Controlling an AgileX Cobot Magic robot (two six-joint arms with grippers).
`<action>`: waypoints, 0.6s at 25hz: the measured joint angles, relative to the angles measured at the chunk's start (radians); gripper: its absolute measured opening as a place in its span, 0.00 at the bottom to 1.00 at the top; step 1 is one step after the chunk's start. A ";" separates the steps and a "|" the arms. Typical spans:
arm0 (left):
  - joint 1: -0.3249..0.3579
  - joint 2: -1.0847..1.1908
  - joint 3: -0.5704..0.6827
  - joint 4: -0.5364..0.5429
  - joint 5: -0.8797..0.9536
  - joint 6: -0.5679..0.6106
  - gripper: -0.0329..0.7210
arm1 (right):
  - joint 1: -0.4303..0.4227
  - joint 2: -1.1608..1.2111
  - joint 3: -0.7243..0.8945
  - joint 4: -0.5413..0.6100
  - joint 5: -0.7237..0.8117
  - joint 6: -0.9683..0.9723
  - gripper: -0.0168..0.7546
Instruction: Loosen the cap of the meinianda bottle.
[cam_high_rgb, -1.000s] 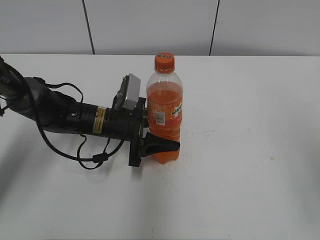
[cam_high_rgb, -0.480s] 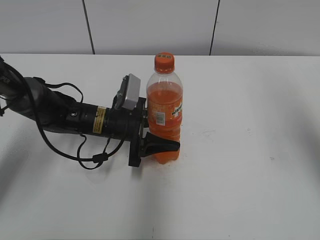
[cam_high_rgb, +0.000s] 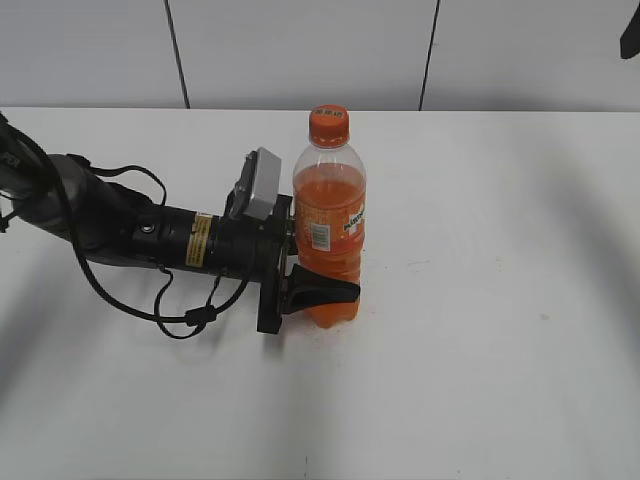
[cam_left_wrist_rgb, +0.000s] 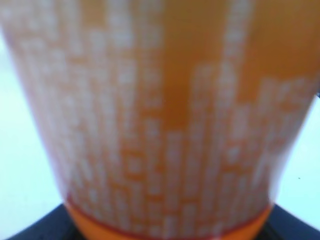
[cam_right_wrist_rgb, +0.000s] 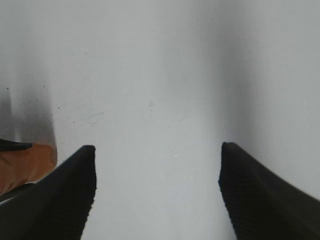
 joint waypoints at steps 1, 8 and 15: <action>0.000 0.000 0.000 0.000 0.000 0.000 0.58 | 0.000 0.021 -0.014 0.000 0.000 0.000 0.76; 0.000 0.000 0.000 0.001 -0.002 -0.001 0.58 | 0.000 0.080 -0.057 0.032 0.001 0.023 0.76; 0.000 0.000 0.000 0.014 -0.005 0.001 0.58 | 0.099 0.081 -0.058 0.060 0.001 0.127 0.76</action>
